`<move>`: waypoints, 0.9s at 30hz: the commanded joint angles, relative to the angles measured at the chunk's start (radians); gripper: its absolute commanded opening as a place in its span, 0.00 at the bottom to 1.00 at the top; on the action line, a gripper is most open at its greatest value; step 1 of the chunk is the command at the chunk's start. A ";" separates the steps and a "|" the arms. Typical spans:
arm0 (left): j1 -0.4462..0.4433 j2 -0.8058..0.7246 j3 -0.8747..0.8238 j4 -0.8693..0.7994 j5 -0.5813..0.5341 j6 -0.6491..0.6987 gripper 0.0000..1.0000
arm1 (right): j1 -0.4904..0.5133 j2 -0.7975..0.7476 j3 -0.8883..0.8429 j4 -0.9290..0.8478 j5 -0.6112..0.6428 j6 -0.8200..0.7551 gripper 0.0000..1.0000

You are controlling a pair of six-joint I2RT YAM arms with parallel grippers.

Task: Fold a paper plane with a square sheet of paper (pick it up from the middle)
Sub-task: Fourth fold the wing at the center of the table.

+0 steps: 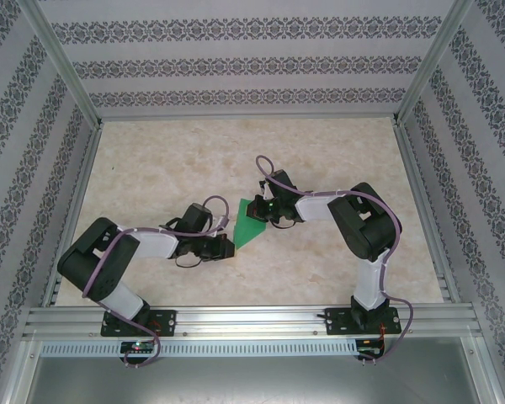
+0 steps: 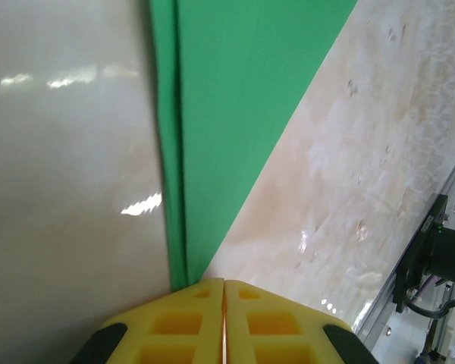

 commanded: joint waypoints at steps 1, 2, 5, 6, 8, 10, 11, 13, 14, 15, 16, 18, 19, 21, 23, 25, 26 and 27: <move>0.010 -0.070 -0.001 -0.141 0.009 -0.021 0.11 | 0.001 0.073 -0.020 -0.095 0.091 -0.035 0.01; 0.016 -0.096 0.023 -0.166 -0.002 -0.011 0.11 | 0.002 0.071 -0.021 -0.087 0.085 -0.036 0.02; 0.038 -0.151 0.100 -0.224 -0.050 0.024 0.11 | 0.008 0.063 -0.013 -0.076 0.060 -0.055 0.02; 0.049 -0.154 0.121 -0.229 -0.059 0.030 0.12 | 0.012 0.060 -0.010 -0.076 0.052 -0.069 0.02; 0.074 -0.135 0.177 -0.220 -0.064 0.040 0.12 | 0.024 0.054 0.009 -0.102 0.054 -0.102 0.03; 0.086 -0.088 0.233 -0.218 -0.071 0.051 0.12 | 0.032 0.052 0.022 -0.123 0.051 -0.123 0.03; 0.085 -0.055 0.262 -0.220 -0.067 0.059 0.12 | 0.035 0.051 0.026 -0.129 0.047 -0.129 0.03; 0.084 -0.001 0.288 -0.190 -0.039 0.056 0.13 | 0.041 0.043 0.024 -0.134 0.043 -0.140 0.03; 0.085 0.024 0.293 -0.159 -0.022 0.050 0.13 | 0.041 0.039 0.022 -0.137 0.042 -0.141 0.03; 0.084 0.046 0.301 -0.149 -0.020 0.049 0.13 | 0.044 0.039 0.019 -0.136 0.038 -0.145 0.03; 0.082 0.070 0.309 -0.138 -0.016 0.050 0.13 | 0.043 0.039 0.017 -0.137 0.035 -0.147 0.03; 0.078 0.114 0.319 -0.100 0.011 0.039 0.14 | 0.044 0.039 0.013 -0.138 0.036 -0.148 0.03; 0.074 0.130 0.320 -0.083 0.020 0.032 0.15 | 0.045 0.040 0.011 -0.136 0.035 -0.148 0.03; 0.064 0.170 0.336 -0.060 0.042 0.026 0.16 | 0.046 0.043 0.009 -0.127 0.031 -0.140 0.03; 0.049 0.201 0.350 -0.056 0.045 0.025 0.17 | 0.047 0.049 0.011 -0.125 0.031 -0.138 0.03; 0.037 0.224 0.354 -0.046 0.051 0.023 0.16 | 0.048 0.055 0.014 -0.124 0.034 -0.134 0.03; 0.036 0.233 0.352 -0.057 0.045 0.025 0.16 | 0.047 0.057 0.015 -0.124 0.035 -0.132 0.03; 0.034 0.238 0.340 -0.063 0.039 0.028 0.16 | 0.048 0.057 0.016 -0.124 0.036 -0.130 0.03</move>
